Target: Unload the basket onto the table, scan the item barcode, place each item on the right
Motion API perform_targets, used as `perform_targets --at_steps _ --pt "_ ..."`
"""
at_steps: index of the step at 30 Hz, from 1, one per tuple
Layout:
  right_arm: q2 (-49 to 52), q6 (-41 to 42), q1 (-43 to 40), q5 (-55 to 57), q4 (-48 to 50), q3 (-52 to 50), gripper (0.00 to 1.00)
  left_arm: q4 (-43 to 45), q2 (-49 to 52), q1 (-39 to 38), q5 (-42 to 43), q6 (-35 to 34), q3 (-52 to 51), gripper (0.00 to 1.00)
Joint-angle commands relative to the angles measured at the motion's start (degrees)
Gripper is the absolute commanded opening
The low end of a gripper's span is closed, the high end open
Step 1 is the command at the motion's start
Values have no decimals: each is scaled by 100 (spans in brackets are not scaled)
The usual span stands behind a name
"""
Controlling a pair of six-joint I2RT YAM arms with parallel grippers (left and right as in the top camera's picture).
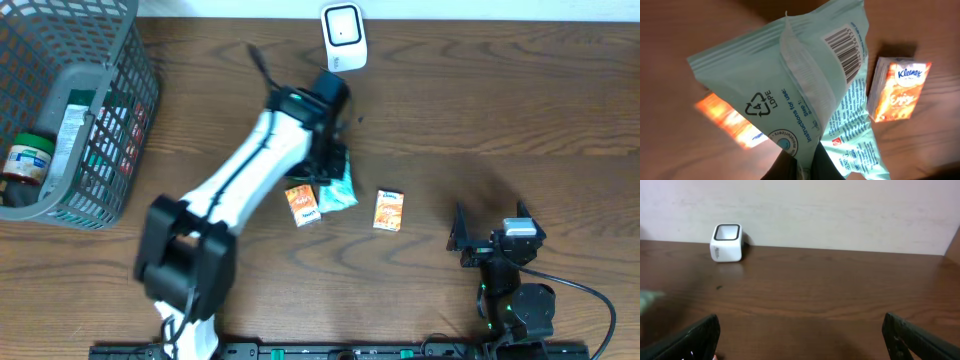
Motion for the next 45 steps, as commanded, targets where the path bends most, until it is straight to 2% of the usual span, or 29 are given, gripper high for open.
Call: perform_targets --at_steps 1,3,5,6,8,11,14,16,17,18,19,21,28,33,37,39,40,42,45 --pt "-31 -28 -33 -4 -15 -4 99 173 358 -173 -59 186 -7 8" --pt "-31 -28 -33 -4 -15 -4 99 188 518 -210 -57 177 -7 10" --pt "-31 -28 -33 -4 -15 -4 99 192 586 -214 -55 175 -7 17" --pt "-31 -28 -33 -4 -15 -4 99 197 599 -214 -57 177 -7 22" --pt "-31 -26 -33 -4 -15 -4 99 216 599 -214 -57 179 -7 41" --pt "-31 -28 -33 -4 -15 -4 99 341 595 -212 -57 186 0 57" --pt "-31 -28 -33 -4 -15 -4 99 350 570 -197 -57 273 133 59" --pt "-31 -28 -33 -4 -15 -4 99 337 520 -197 -57 328 240 57" --pt "-31 -26 -33 -4 -15 -4 99 337 494 -197 -57 328 275 52" --pt "-31 -28 -33 -4 -15 -4 99 343 455 -201 -57 326 302 41" --pt "-31 -26 -33 -4 -15 -4 99 343 442 -210 -57 321 302 34" --pt "-31 -26 -33 -4 -15 -4 99 319 446 -225 -59 304 278 25" --pt "-31 -26 -33 -4 -15 -4 99 693 448 -310 -81 299 -404 20" --pt "-31 -26 -33 -7 -15 -4 99 1287 450 -310 -662 -70 -988 20" --pt "-31 -26 -33 -4 -15 -4 99 1626 450 -332 -411 -61 -1263 20" --pt "-31 -28 -33 -4 -15 -4 99 1620 450 -358 -356 -50 -1296 20" --pt "-31 -28 -33 -4 -15 -4 99 1604 450 -365 -356 39 -1296 15" --pt "-31 -28 -33 -4 -15 -4 99 1508 415 -363 -358 164 -1241 10" --pt "-31 -28 -33 -7 -15 -4 99 1344 136 -348 -358 264 -1027 10"
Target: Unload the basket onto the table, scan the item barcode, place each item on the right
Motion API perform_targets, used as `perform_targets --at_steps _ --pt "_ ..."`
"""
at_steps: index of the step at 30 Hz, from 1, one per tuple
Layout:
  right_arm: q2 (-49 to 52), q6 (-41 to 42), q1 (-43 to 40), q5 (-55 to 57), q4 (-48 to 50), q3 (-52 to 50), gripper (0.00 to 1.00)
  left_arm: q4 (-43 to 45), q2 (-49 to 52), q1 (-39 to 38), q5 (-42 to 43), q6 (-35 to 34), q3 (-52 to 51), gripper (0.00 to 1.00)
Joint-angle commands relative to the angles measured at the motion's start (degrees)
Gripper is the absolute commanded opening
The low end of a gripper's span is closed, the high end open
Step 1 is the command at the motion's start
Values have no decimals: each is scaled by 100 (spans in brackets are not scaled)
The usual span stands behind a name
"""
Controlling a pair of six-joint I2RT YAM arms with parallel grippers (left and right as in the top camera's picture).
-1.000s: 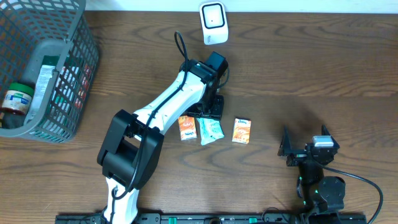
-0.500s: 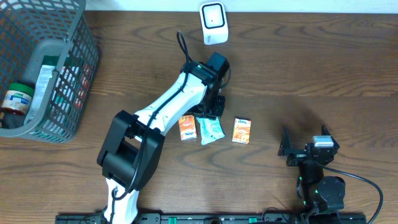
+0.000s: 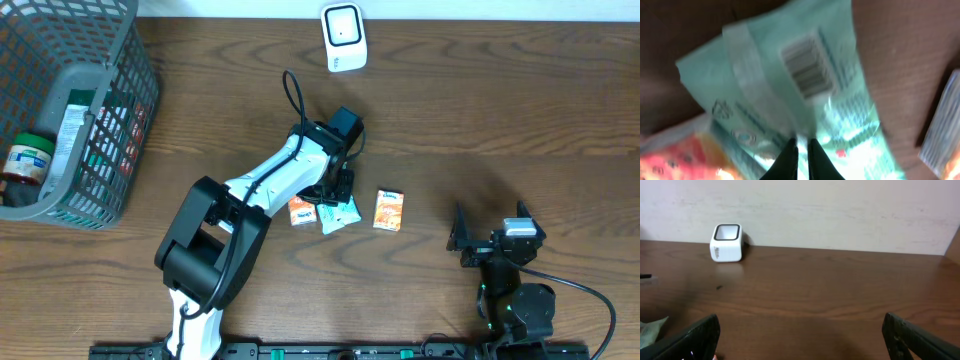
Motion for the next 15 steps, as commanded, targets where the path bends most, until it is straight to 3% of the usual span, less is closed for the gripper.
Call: perform_targets --at_steps 1,6,15 --pt "-31 -26 -33 -7 -17 -4 99 -144 -426 -13 -31 184 162 10" --pt "-31 -26 -33 -7 -17 -4 99 -101 -931 -35 -28 114 175 12" --pt "-31 -28 -33 -7 -17 -4 99 380 -861 -457 11 -31 -304 13"
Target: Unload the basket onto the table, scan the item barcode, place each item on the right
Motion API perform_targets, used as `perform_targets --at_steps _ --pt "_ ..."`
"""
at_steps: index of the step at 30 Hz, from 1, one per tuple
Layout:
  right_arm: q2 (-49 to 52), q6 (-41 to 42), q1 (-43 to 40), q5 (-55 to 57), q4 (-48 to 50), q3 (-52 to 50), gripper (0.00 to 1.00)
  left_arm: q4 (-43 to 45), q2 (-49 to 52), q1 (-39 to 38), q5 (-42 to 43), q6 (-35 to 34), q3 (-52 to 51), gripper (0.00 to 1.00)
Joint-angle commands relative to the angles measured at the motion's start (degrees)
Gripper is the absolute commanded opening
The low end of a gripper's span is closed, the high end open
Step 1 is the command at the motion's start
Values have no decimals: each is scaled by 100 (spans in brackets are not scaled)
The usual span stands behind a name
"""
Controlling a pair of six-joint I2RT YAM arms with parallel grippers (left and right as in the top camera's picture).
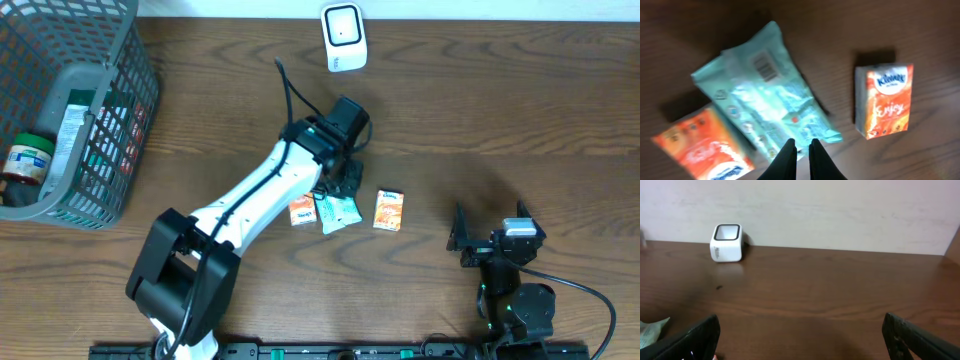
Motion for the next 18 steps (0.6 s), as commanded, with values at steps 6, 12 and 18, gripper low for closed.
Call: perform_targets --at_steps 6,12,18 --pt "-31 -28 -33 -7 -15 -4 99 798 142 -570 4 -518 -811 13" --pt "-31 -28 -33 -7 -15 -4 99 1298 151 -684 -61 -647 -1239 12" --pt "-31 -28 -33 -4 -15 -4 99 1423 146 -684 -26 -660 -1318 8"
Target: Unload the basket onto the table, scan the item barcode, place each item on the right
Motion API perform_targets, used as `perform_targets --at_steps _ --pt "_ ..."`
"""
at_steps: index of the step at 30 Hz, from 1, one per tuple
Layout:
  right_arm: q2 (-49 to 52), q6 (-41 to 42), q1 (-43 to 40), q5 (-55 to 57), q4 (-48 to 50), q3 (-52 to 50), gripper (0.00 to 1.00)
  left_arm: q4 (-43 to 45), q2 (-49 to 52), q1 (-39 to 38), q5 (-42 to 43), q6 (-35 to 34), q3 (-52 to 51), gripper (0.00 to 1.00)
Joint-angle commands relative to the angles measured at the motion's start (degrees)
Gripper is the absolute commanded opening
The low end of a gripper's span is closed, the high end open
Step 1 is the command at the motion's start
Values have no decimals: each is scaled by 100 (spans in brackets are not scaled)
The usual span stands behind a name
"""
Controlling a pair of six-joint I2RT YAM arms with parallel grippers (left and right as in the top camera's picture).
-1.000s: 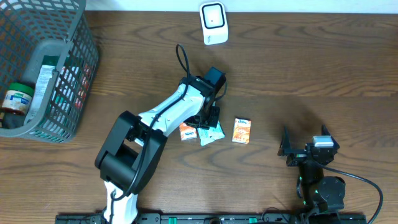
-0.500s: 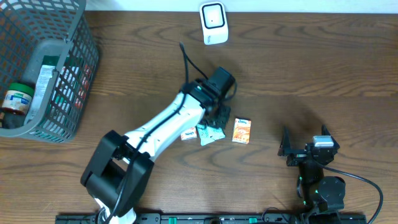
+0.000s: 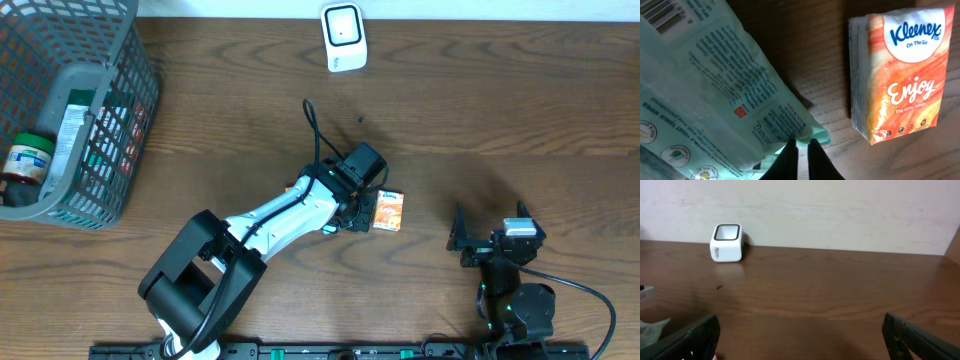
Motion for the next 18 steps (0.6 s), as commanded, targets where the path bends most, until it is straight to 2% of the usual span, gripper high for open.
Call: perform_targets --at_steps 1,9,14,18 --pt "-31 -28 -33 -4 -15 -4 99 11 42 -9 -7 -61 -7 8" --pt "-31 -26 -33 -4 -15 -4 99 138 -317 -2 -426 26 127 8" --pt "-31 -26 -33 -4 -15 -4 99 221 -238 -9 -957 24 114 8" --pt "-31 -28 -33 -4 -15 -4 99 238 -24 -9 -951 -42 111 8"
